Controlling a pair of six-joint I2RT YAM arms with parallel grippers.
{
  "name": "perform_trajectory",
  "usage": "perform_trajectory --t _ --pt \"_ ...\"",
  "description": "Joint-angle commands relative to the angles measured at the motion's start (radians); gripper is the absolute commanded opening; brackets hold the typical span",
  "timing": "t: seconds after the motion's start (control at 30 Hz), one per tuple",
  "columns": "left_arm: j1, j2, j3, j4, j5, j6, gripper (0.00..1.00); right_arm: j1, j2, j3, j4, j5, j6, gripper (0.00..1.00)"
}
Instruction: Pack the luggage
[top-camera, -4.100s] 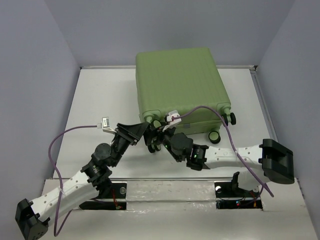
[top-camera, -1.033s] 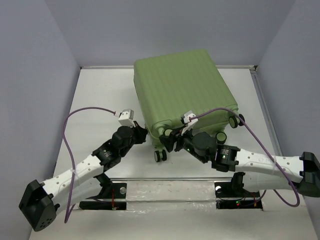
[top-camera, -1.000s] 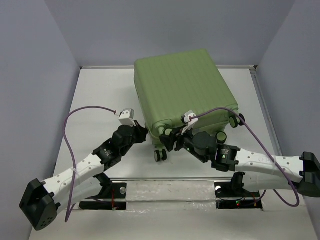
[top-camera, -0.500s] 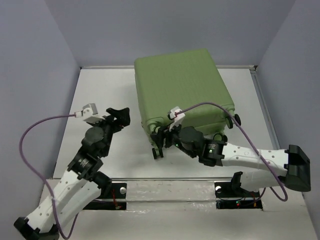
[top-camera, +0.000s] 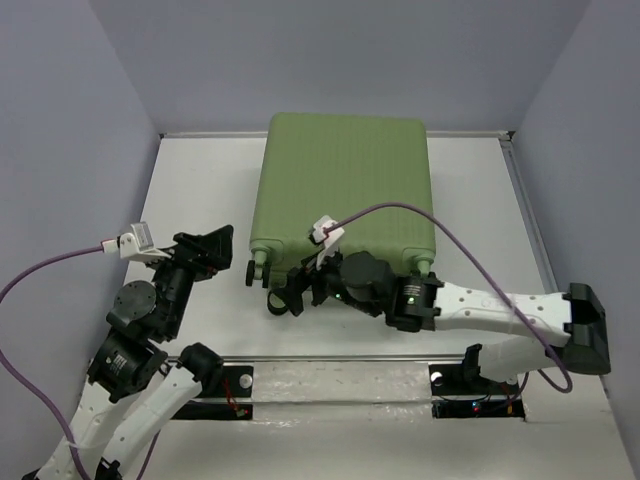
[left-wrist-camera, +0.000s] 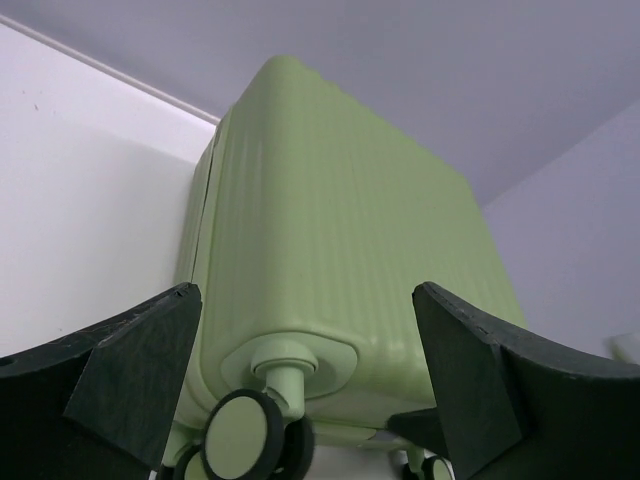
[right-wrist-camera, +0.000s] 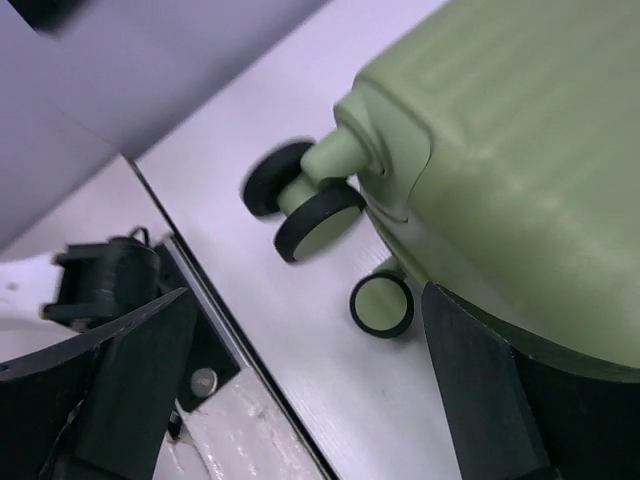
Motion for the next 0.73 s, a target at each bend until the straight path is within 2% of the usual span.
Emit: perform_trajectory --t 0.0,0.23,0.4,0.53,0.6,0.7 --pt "-0.001 -0.056 0.009 -0.047 0.053 0.024 0.99 -0.002 -0.24 -0.02 -0.017 0.044 -0.02 1.0" --pt "-0.001 -0.121 0.029 -0.015 0.099 0.038 0.99 -0.002 -0.607 -0.152 -0.097 -0.016 -0.031 1.0" --pt "-0.001 -0.142 0.058 -0.013 0.091 0.075 0.99 -0.002 -0.867 -0.244 -0.129 0.004 -0.049 1.0" --pt "-0.001 -0.159 0.039 0.01 0.103 0.09 0.99 -0.002 -0.99 -0.315 -0.132 0.105 -0.044 1.0" --pt "-0.001 -0.162 0.019 0.036 0.122 0.098 0.99 -0.002 -1.008 -0.333 -0.132 0.18 -0.04 1.0" --pt "-0.001 -0.138 0.006 0.028 0.113 0.088 0.99 -0.002 -0.994 -0.342 -0.128 0.21 -0.037 1.0"
